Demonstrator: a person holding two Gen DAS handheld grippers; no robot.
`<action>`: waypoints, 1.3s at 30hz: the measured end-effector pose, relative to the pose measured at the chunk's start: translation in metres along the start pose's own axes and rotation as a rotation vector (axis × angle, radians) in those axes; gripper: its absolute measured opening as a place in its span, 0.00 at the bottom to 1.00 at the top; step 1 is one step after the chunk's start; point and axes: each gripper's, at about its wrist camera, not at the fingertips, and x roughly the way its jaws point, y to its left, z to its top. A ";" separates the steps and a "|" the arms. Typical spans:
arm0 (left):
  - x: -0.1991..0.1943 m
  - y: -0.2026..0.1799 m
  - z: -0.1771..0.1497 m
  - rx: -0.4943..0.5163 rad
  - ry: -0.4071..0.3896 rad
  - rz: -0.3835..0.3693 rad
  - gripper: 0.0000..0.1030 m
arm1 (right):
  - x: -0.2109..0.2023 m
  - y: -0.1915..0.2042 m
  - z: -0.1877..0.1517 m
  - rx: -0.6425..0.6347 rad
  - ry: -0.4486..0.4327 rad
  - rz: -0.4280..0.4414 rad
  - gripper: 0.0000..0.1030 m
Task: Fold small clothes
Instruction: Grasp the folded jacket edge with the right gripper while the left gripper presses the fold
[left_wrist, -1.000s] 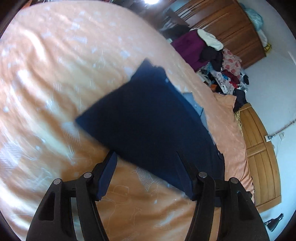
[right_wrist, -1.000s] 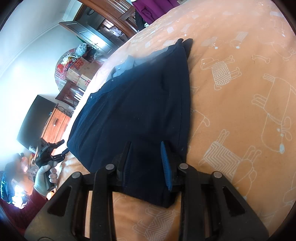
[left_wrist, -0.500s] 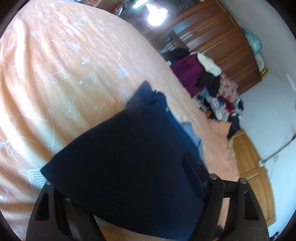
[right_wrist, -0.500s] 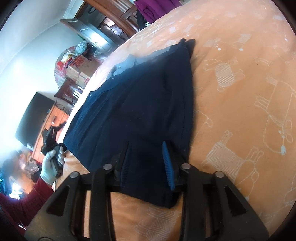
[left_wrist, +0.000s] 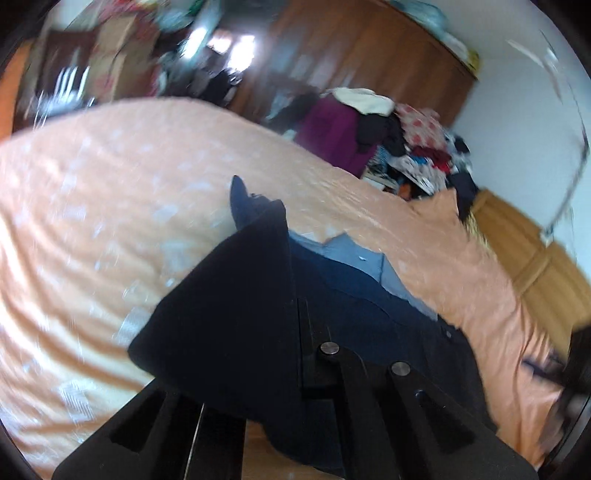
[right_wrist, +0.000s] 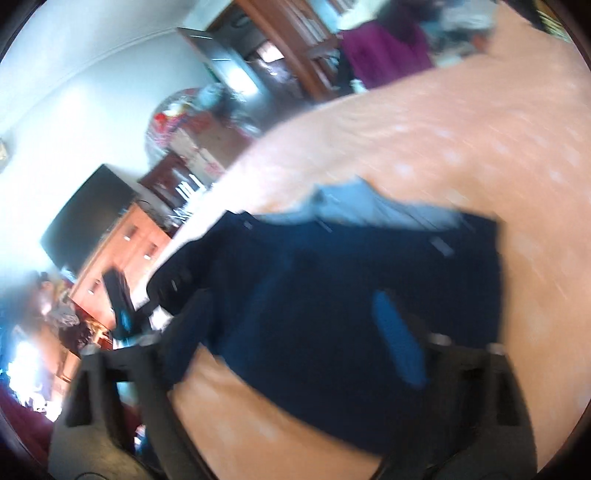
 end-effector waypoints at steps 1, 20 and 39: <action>-0.003 -0.013 0.001 0.050 -0.008 0.000 0.01 | 0.022 0.010 0.015 -0.007 0.023 0.057 0.91; 0.060 -0.249 -0.079 0.689 0.250 -0.255 0.08 | 0.124 -0.082 0.028 0.229 0.145 0.039 0.09; 0.147 -0.369 -0.167 0.816 0.519 -0.390 0.37 | 0.098 -0.224 -0.012 0.497 0.161 0.118 0.06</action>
